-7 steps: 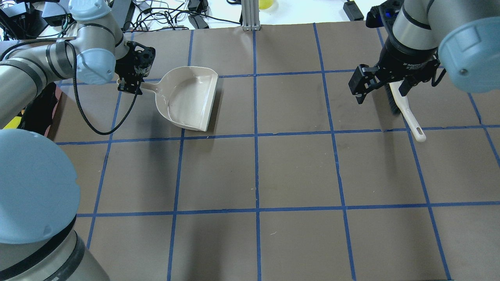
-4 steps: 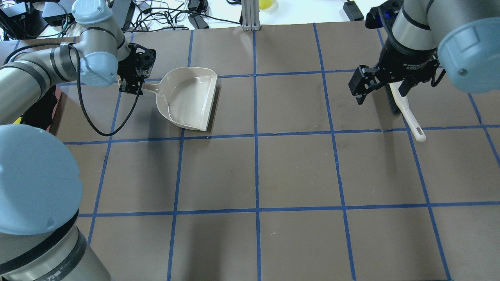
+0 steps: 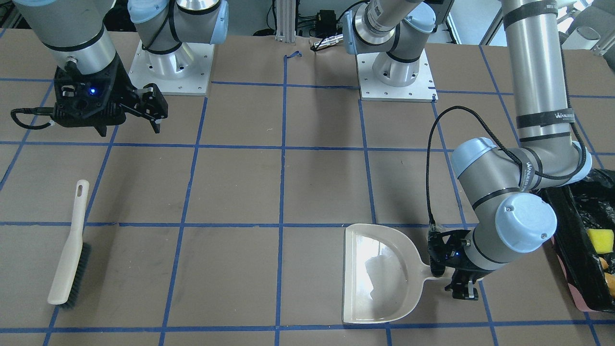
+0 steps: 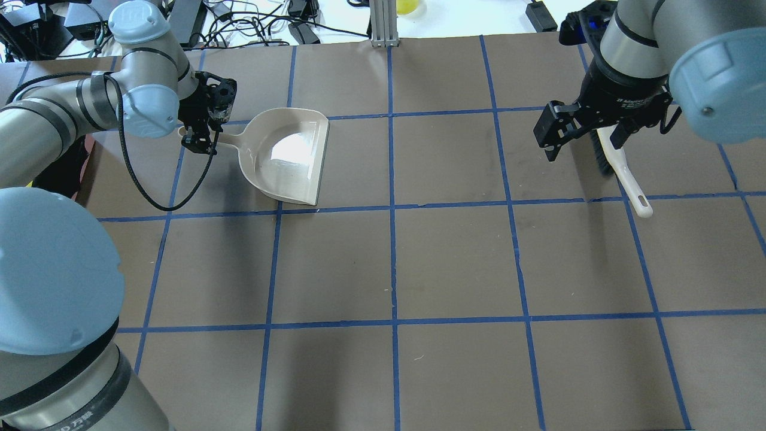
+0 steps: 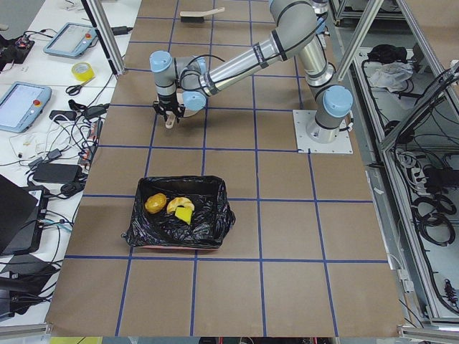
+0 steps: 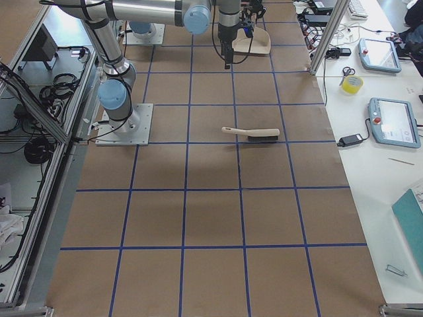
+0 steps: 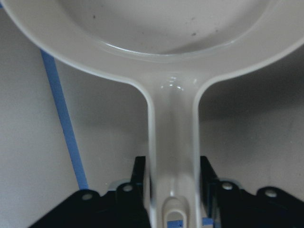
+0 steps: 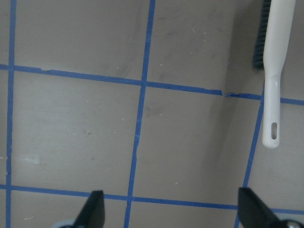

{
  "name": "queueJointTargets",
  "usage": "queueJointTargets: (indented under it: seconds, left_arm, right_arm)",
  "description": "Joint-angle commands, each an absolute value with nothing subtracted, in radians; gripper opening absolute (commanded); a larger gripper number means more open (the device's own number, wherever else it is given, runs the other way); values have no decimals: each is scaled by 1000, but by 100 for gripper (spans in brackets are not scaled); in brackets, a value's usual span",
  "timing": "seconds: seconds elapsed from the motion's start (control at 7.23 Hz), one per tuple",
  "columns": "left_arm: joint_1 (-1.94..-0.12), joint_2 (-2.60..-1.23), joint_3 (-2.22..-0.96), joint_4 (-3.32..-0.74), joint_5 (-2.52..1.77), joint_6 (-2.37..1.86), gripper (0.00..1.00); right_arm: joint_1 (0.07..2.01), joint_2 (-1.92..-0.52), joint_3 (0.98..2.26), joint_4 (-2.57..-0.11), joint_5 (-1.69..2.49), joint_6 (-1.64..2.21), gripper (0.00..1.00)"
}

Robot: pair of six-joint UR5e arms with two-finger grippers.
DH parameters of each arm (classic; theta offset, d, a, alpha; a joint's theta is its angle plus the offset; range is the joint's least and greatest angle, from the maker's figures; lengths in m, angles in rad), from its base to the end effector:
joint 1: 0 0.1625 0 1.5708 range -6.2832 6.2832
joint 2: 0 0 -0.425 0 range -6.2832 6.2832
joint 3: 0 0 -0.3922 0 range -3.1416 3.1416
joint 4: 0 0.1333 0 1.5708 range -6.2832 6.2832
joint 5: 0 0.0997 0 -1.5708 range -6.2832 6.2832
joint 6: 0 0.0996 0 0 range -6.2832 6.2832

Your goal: Sweep and dump trash into bin

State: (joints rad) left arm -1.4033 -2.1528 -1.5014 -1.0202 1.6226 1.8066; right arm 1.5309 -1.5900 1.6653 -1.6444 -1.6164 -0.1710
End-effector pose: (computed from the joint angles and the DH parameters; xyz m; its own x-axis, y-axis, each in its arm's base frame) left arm -0.0132 -0.6907 0.2296 0.0680 0.9974 -0.0248 0.9960 -0.0664 0.0592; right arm 0.1094 -0.4872 0.4583 -0.9904 -0.1308 0.0446 -0.1305 0.9914 0.0094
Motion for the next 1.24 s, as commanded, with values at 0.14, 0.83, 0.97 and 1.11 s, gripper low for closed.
queueJointTargets:
  seconds: [0.14,0.83,0.97,1.11]
  left_arm:
    - [-1417,-2085,-1493,-1049,1618,1673,88]
    - [-1439,-1824,-1493,-1380,1566,1024,100]
    - [-1439,-1772,-1496,-1458,1572,886,100]
    - [-1440,-1717,-1496,-1512,1574,733,100]
  right_arm:
    - [1531,-1591,1669,-1644,-1618,-169,100]
    - [1531,-1591,1670,-1646,-1618,-166,100]
    - [1531,-1591,1671,-1646,-1618,-166,100]
    - [1531,-1589,1671,-1646,-1618,-167,100]
